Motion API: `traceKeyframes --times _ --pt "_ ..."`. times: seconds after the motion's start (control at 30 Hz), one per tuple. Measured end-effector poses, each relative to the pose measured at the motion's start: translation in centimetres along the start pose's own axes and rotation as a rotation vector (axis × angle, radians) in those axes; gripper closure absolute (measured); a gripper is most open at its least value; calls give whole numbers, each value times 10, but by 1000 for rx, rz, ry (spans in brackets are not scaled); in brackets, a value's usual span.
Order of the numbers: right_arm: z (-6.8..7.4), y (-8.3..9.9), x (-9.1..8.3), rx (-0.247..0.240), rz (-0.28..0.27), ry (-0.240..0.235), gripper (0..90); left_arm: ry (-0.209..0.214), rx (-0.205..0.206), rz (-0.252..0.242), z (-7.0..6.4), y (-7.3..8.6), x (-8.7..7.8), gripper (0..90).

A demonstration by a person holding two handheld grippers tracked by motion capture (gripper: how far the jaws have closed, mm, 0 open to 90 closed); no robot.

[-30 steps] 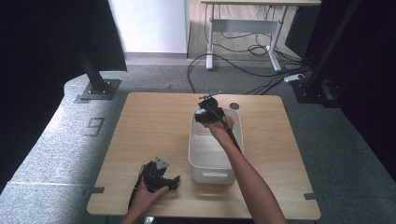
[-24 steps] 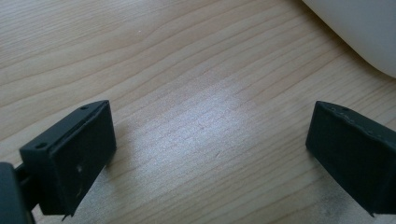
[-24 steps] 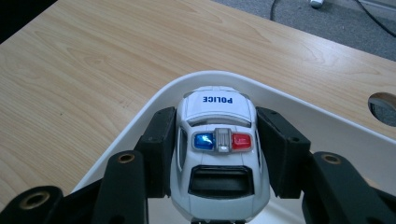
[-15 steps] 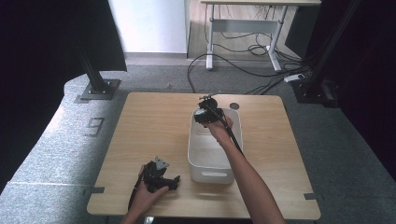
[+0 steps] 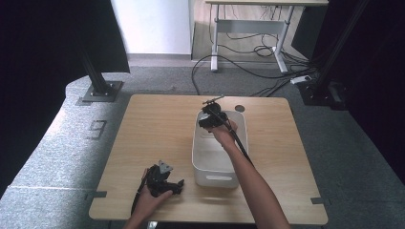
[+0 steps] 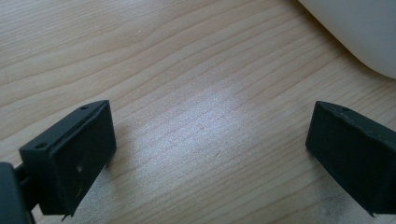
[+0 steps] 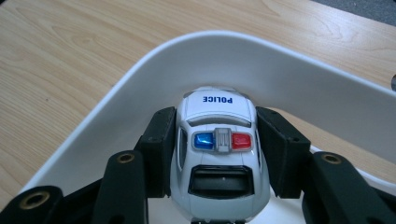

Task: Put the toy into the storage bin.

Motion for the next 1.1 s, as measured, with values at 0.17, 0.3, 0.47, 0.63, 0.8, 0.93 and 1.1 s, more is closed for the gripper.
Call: traceKeyframes --times 0.17,0.3,0.47,0.63,0.8,0.93,1.1 --pt "0 3 5 3 27 -6 502 0 0 0 0 0 0 15" --pt "-2 6 8 12 51 -10 502 0 0 0 0 0 0 15" --pt "-2 11 12 0 78 -9 502 0 0 0 0 0 0 15" --pt "-1 13 15 9 93 -23 502 0 0 1 0 0 0 15" --pt "0 16 18 3 114 -26 502 0 0 0 0 0 0 15" --pt "0 20 22 -9 134 -16 502 1 -1 0 0 0 0 15" --pt "0 22 25 -8 147 -22 502 1 -2 0 0 0 0 14"
Point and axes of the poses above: each handheld gripper's, and its own axes: x roughly forward along the jaws, y roughly out of its underside, z roughly to its left, the point moved 7 cm from there along x, roughly forward along the jaws, and after that the axes turned 3 degrees about y, right-handed, at the moved point
